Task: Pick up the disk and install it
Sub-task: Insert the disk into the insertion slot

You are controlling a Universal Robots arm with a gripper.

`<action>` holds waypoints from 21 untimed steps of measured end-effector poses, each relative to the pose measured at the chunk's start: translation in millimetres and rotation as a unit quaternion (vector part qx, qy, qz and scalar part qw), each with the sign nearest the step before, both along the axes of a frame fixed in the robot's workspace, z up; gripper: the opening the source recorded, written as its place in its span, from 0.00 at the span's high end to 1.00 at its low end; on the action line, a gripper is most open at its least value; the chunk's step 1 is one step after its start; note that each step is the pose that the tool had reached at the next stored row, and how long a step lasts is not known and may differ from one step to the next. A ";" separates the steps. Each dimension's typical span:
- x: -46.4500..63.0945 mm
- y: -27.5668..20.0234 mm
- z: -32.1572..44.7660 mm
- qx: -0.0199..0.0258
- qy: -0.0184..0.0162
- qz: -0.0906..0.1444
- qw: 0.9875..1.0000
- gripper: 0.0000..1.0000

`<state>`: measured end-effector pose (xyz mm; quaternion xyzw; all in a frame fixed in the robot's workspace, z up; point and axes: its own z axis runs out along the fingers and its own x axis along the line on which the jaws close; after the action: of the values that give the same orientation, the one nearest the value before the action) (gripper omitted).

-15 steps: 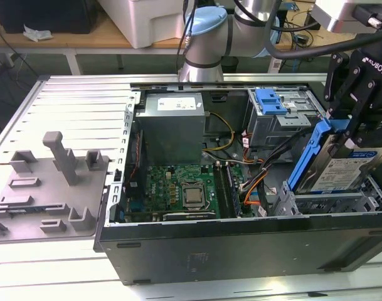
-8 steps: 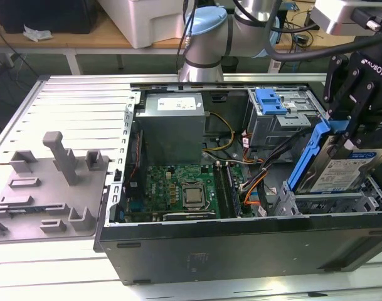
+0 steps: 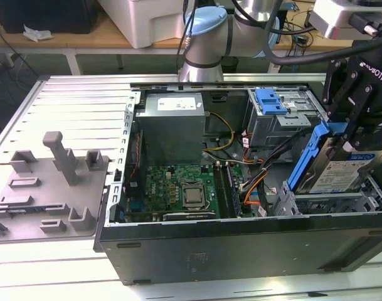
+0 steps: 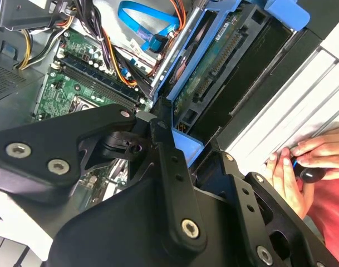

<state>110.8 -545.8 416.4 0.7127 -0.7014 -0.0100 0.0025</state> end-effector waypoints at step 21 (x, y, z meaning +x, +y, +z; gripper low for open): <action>0.0 0.0 -11.3 0.000 0.000 0.000 1.000 0.63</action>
<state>110.8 -545.8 405.1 0.7127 -0.7014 -0.0100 0.0025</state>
